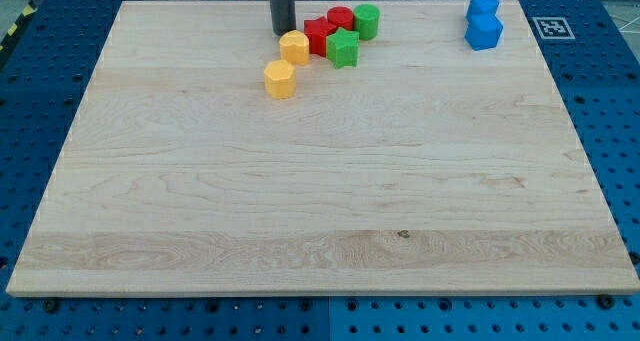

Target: Move the yellow heart below the green star

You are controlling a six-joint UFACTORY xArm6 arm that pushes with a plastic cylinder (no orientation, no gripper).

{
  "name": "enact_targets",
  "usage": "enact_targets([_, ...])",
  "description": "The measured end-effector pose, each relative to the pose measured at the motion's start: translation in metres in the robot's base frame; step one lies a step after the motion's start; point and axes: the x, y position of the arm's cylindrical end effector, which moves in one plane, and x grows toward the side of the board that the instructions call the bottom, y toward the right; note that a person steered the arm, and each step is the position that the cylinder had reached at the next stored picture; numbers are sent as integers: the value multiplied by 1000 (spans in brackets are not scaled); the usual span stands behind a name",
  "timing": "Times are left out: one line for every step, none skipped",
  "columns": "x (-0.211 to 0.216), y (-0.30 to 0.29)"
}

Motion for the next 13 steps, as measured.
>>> enact_targets([9,6])
enact_targets([36,6])
enact_targets([77,6])
enact_targets([120,6])
enact_targets([151,6])
enact_targets([165,6])
enact_targets([135,6])
enact_targets([82,-1])
enact_targets([73,-26])
enact_targets([91,-77])
enact_targets([108,-82])
enact_targets([108,-25])
enact_targets([116,13])
